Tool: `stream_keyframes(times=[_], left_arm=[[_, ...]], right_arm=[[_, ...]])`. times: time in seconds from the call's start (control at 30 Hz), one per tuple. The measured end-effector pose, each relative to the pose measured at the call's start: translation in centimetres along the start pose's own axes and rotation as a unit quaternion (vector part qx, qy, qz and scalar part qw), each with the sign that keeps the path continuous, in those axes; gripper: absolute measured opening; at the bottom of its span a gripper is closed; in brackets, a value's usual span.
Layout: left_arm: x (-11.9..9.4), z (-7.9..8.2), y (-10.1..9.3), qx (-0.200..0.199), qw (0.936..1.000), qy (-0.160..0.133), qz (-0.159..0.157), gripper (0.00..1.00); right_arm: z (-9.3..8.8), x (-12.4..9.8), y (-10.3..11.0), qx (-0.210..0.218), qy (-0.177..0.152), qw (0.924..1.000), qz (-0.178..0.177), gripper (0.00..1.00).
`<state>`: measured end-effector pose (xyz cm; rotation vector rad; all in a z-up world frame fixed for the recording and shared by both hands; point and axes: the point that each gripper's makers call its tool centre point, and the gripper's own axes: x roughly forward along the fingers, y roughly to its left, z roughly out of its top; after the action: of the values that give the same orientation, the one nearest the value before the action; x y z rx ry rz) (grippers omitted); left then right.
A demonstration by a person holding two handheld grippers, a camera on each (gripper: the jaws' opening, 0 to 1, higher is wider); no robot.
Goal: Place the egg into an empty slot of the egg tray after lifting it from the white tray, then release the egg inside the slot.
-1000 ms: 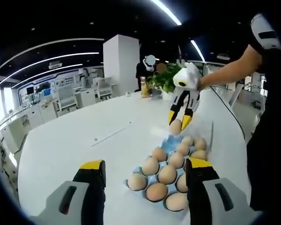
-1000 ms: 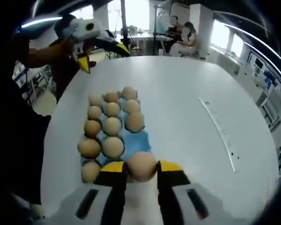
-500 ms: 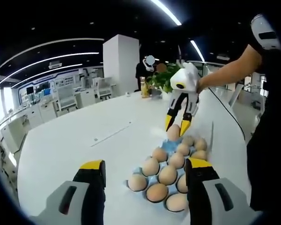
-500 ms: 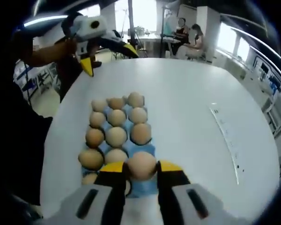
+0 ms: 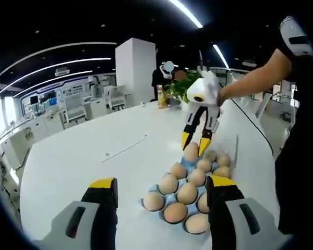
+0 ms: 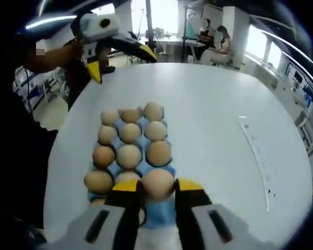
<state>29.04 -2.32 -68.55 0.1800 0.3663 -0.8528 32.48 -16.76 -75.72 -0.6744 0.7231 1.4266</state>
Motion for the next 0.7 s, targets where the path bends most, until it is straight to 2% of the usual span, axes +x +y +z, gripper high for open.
stream_keyframes(times=[0.07, 0.17, 0.7], left_arm=[[-0.1, 0.0, 0.1, 0.0, 1.0, 0.001, 0.001, 0.7], [-0.2, -0.1, 0.0, -0.001, 1.0, 0.0, 0.001, 0.7], [-0.4, -0.3, 0.1, -0.003, 1.0, 0.004, 0.002, 0.7]], right_arm=[[0.3, 0.6, 0.0, 0.0, 0.001, 1.0, 0.004, 0.25], [-0.2, 1.8, -0.2, 0.0, 0.015, 0.9998, 0.011, 0.25], [-1.0, 3.2, -0.6, -0.008, 0.044, 0.9989, 0.017, 0.26]])
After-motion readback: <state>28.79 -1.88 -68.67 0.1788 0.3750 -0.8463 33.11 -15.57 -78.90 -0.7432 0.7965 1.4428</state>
